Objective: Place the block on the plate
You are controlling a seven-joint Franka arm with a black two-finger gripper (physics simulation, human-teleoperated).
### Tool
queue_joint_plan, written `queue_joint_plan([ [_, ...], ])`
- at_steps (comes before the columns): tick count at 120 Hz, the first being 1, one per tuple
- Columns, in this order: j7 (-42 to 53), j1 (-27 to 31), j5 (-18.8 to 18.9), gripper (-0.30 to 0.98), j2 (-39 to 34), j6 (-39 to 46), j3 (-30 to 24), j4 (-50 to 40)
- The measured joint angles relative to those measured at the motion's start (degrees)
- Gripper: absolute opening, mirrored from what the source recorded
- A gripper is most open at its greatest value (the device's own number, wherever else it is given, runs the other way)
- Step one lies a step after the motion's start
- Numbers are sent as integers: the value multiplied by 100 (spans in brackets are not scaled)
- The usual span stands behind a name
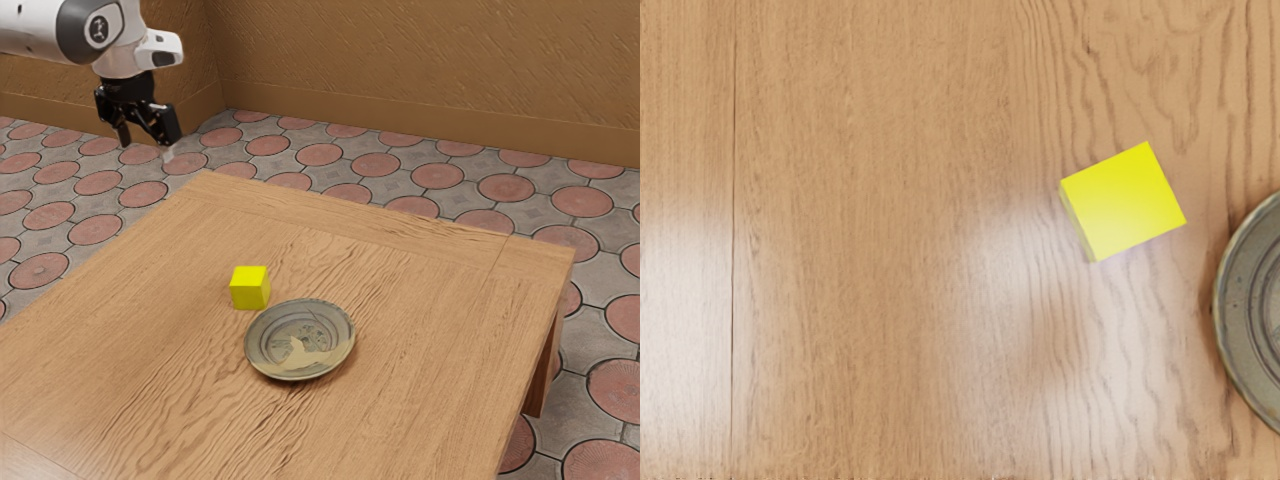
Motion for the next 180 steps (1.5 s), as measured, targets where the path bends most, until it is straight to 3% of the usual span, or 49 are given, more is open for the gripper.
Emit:
queue_joint_plan([
  [20, -147, -30, -68, 69, 105, 23, 9, -22],
  [40, -614, -359, -261, 69, 650, 370, -36, -178],
  [84, -1645, -366, -862, 69, 1594, 1317, -105, -477],
  [129, -2073, 268, -850, 69, 2430, 1681, -671, 108],
  [180, -2225, 447, -887, 69, 2938, 1814, -808, 339],
])
